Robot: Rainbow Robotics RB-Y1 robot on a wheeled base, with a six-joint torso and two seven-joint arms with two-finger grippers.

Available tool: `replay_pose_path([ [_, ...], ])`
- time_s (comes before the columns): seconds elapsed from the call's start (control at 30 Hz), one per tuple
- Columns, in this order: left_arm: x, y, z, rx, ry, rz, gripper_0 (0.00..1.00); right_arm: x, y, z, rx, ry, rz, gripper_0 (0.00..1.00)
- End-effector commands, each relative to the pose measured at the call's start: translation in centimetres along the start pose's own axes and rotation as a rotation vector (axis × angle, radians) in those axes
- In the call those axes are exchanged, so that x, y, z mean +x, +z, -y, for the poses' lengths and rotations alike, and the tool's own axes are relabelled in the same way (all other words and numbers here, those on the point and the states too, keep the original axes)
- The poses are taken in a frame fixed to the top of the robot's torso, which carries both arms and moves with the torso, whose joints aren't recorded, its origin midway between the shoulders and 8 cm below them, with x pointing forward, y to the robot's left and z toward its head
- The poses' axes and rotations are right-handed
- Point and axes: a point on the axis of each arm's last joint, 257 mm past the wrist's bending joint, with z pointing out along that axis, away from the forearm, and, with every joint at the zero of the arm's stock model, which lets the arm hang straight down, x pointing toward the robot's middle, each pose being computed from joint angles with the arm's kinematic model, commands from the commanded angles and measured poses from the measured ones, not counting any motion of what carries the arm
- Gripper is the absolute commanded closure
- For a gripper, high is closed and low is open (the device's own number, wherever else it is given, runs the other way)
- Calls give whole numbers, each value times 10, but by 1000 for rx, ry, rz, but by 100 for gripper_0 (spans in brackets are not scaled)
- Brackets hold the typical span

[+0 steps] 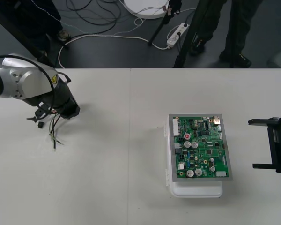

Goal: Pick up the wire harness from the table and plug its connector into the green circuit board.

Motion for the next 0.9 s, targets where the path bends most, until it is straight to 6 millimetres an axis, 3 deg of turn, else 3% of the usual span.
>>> replay_pose_path([
  [0.03,-17,-21,6,-10,-73,-29,100,-10,6,12,-9,-23,28,0],
  [0.3,-14,-43,-6,-51,-220,-71,100,-11,7,12,-9,-22,32,0],
  [0.47,-5,-61,-9,-72,-335,-110,100,-11,7,12,-9,-22,32,0],
  [0.9,25,-84,-33,-169,-624,-168,100,-11,7,12,-9,-17,32,0],
])
